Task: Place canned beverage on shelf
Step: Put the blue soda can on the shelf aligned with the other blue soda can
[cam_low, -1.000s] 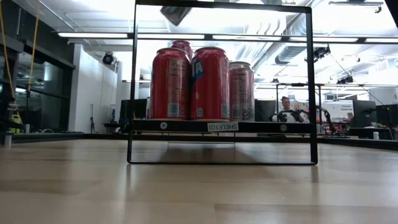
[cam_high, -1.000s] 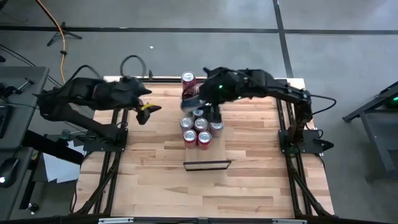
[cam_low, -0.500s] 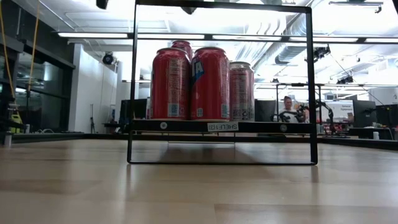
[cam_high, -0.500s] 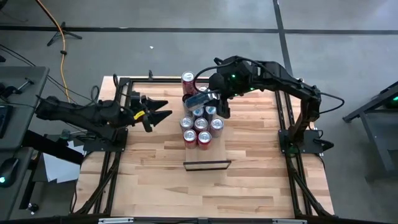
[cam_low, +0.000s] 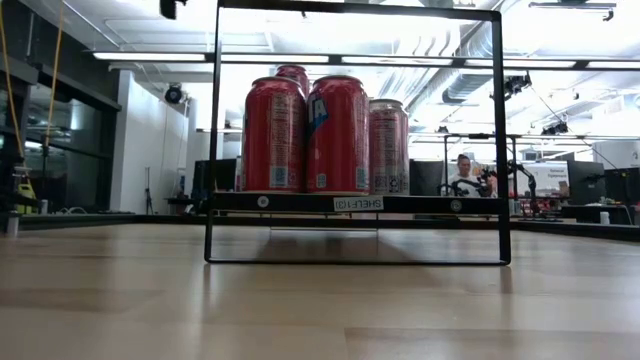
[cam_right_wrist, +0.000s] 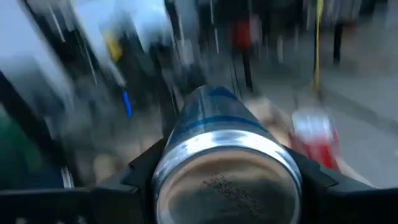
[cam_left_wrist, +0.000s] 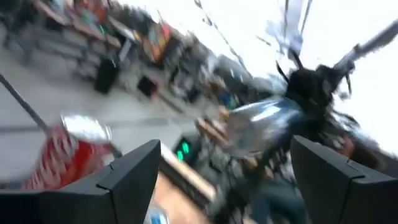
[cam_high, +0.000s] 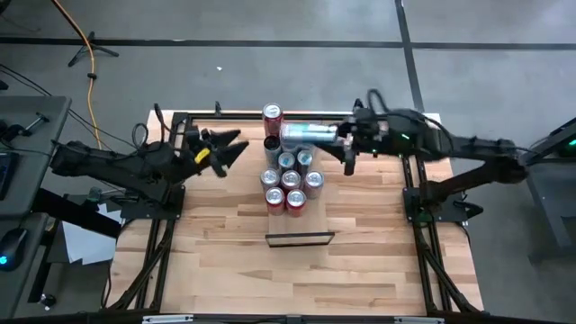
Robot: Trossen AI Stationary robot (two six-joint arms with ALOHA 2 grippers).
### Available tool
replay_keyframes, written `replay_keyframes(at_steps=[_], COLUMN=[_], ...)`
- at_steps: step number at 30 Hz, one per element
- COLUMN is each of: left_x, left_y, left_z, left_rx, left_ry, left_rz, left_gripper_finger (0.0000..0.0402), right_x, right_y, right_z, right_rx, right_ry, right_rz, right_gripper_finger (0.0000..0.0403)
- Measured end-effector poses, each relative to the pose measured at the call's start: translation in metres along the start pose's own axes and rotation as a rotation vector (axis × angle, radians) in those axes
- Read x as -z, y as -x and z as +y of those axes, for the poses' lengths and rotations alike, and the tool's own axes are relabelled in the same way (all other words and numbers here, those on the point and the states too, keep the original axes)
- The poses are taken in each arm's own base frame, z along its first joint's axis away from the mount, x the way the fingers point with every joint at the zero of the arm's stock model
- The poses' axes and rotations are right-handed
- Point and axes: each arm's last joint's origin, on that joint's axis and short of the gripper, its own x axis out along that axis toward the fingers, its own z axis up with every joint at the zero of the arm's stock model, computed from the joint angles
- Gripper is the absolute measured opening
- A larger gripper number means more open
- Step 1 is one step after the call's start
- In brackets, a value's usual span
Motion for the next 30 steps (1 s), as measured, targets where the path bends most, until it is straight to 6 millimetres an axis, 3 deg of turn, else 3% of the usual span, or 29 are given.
replay_keyframes(at_steps=[5, 10, 15, 18, 24, 30], left_x=[-0.007, -0.001, -0.001, -0.008, -0.024, -0.036], left_y=[-0.029, -0.062, -0.094, -0.106, -0.108, -0.099], left_z=[0.000, 0.004, -0.003, -0.009, -0.017, -0.013], left_rx=[0.053, 0.175, 0.273, 0.325, 0.417, 0.379], left_ry=[0.049, 0.139, 0.136, 0.097, -0.034, -0.148], left_rz=[-0.190, -0.337, -0.355, -0.360, -0.392, -0.322], left_gripper_finger=[0.0299, 0.0299, 0.0299, 0.0299, 0.0299, 0.0299], right_x=[0.017, 0.021, 0.018, 0.012, 0.011, 0.010], right_y=[-0.004, -0.024, -0.059, -0.068, -0.069, -0.062], right_z=[-0.002, -0.006, 0.000, 0.004, 0.004, 0.005], right_rx=[-0.008, -0.044, -0.097, -0.118, -0.134, -0.145], right_ry=[-0.090, -0.157, -0.166, -0.162, -0.147, -0.125], right_rz=[-0.504, -0.754, -0.696, -0.691, -0.659, -0.606], right_gripper_finger=[0.0214, 0.0214, 0.0214, 0.0214, 0.0214, 0.0214])
